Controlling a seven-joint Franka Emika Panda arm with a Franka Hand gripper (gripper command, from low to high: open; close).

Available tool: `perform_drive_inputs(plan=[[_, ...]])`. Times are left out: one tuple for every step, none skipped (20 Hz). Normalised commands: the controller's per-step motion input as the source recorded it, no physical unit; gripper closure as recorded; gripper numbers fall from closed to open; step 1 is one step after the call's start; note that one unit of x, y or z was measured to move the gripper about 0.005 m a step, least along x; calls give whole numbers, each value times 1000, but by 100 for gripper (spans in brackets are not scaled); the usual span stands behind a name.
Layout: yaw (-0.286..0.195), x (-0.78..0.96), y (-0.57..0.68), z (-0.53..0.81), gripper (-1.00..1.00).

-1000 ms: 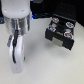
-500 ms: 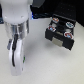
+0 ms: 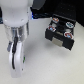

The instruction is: Open the kcup holder, insert the kcup into the holder, and close the kcup holder

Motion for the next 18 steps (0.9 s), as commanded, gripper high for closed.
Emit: perform_drive_inputs(plan=[[-68, 25, -115, -8, 100], [-63, 43, -111, 10, 100], [-58, 74, -107, 21, 100], [-63, 107, -100, 42, 100], [-99, 208, -195, -27, -100], [-79, 129, -123, 33, 100], [-87, 117, -108, 63, 100], [-85, 103, -116, 40, 100], [-59, 103, -87, 92, 100], [-63, 111, -81, 87, 100], [-68, 105, -81, 93, 100], [-68, 105, -84, 91, 100], [-61, 76, -97, 95, 100], [-57, 71, -96, 96, 100], [-52, 63, -91, 118, 100], [-62, 56, -93, 100, 100], [-63, 76, -96, 104, 100], [-57, 94, -89, 96, 100]])
